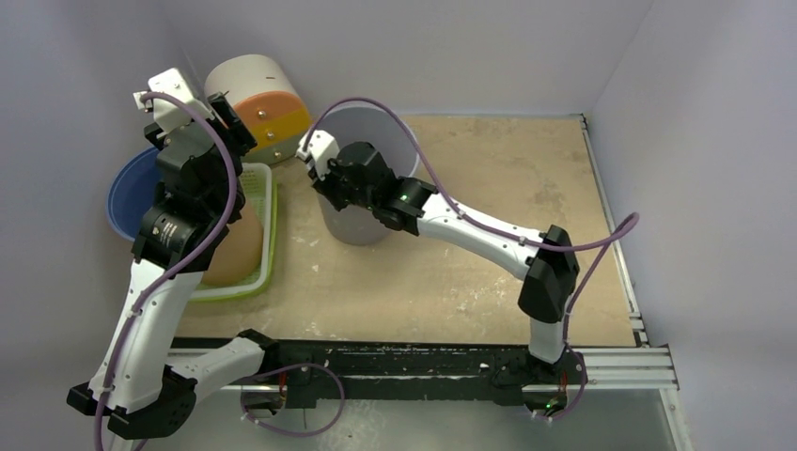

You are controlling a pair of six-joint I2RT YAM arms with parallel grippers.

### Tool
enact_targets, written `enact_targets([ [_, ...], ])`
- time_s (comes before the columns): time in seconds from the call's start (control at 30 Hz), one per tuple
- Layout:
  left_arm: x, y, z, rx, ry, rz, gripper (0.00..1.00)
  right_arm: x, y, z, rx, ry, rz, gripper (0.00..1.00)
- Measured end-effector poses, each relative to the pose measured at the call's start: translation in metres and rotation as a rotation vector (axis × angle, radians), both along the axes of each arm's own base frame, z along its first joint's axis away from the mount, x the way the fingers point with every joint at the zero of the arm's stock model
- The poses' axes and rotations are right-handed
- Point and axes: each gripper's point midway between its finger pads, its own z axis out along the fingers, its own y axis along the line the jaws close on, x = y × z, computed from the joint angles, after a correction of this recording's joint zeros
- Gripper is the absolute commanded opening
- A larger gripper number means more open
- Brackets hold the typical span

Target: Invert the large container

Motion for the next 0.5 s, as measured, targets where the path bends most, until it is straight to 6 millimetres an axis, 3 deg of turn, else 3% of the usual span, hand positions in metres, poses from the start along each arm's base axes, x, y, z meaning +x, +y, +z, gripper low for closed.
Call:
enact_targets([
  [0.13, -0.002, 0.001, 0.002, 0.0, 0.001, -0.003, 0.64, 0.014, -0.032, 0.022, 0.138, 0.025, -0.076, 0.0],
  [0.37, -0.012, 0.004, 0.023, -0.023, -0.05, -0.014, 0.64, 0.075, -0.148, 0.079, 0.583, 0.126, -0.202, 0.0],
  [0.43, -0.014, 0.004, 0.027, -0.027, -0.058, -0.014, 0.64, 0.083, -0.154, 0.087, 0.655, 0.138, -0.178, 0.0],
  [0.5, -0.015, 0.005, 0.028, -0.028, -0.061, -0.015, 0.64, 0.081, -0.145, 0.091, 0.7, 0.147, -0.119, 0.0],
])
